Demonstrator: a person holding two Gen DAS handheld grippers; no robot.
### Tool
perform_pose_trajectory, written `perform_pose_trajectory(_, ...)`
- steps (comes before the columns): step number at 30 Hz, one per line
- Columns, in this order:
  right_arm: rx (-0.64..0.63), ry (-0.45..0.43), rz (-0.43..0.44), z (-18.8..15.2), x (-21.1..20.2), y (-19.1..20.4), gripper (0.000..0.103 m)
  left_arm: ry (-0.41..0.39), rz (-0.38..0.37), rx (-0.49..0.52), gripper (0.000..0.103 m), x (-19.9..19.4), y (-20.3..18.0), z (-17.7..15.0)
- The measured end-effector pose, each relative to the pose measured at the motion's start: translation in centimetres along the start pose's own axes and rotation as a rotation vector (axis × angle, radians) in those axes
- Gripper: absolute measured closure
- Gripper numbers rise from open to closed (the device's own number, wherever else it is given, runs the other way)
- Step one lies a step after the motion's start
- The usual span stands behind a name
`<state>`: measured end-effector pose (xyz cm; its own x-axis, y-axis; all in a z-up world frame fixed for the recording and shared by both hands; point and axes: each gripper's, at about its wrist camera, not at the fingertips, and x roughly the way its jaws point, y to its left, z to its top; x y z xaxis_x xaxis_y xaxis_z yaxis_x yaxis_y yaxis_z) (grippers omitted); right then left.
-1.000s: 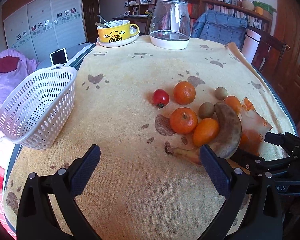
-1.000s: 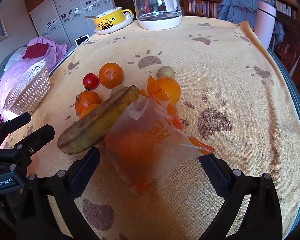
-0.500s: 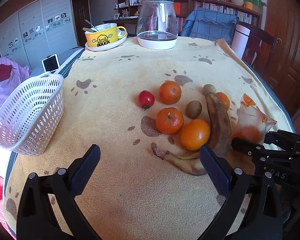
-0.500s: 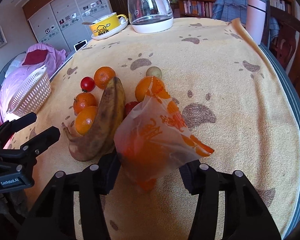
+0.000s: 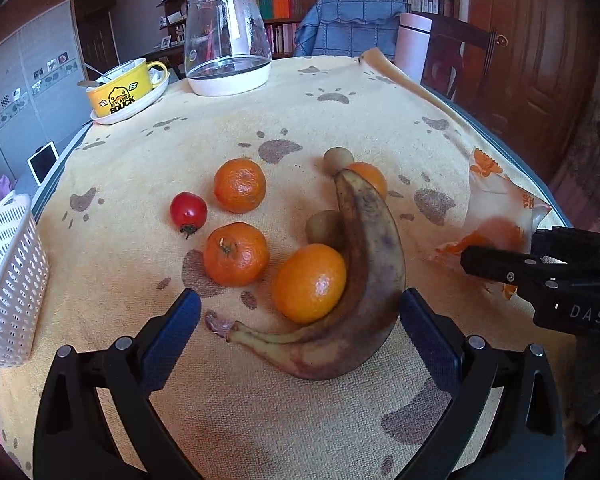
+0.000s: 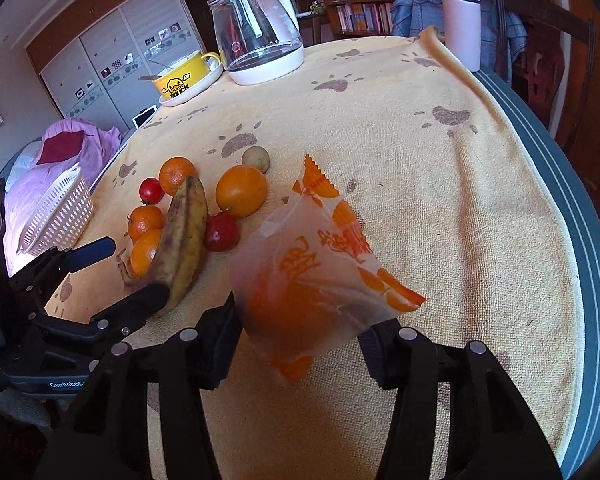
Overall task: Organize fruits
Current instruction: 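Close the left tool on the brown-spotted banana and lift it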
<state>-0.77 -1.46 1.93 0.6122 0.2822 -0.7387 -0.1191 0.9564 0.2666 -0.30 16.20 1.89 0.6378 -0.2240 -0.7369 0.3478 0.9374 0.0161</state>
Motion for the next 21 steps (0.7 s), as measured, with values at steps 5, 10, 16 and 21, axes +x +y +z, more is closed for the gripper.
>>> perform_pose_trajectory(5,0.027,-0.008,0.006,-0.1,-0.1,-0.6,0.051,0.028,-0.031,0.055,0.002,0.4,-1.5,-0.2)
perform_pose_trajectory(10,0.056,-0.024,0.008,0.1,-0.4,-1.2,0.051,0.05,-0.113,0.063,0.002,-0.7,-3.1,-0.6)
perform_pose_trajectory(16,0.067,-0.027,0.013,0.2,-0.5,-1.4,0.051,0.04,-0.282,0.08,0.002,-3.3,-5.0,-0.5)
perform_pose_trajectory(21,0.08,-0.043,0.007,0.3,-0.9,-1.9,0.051,0.011,-0.208,0.13,0.002,-3.5,-6.1,-0.2)
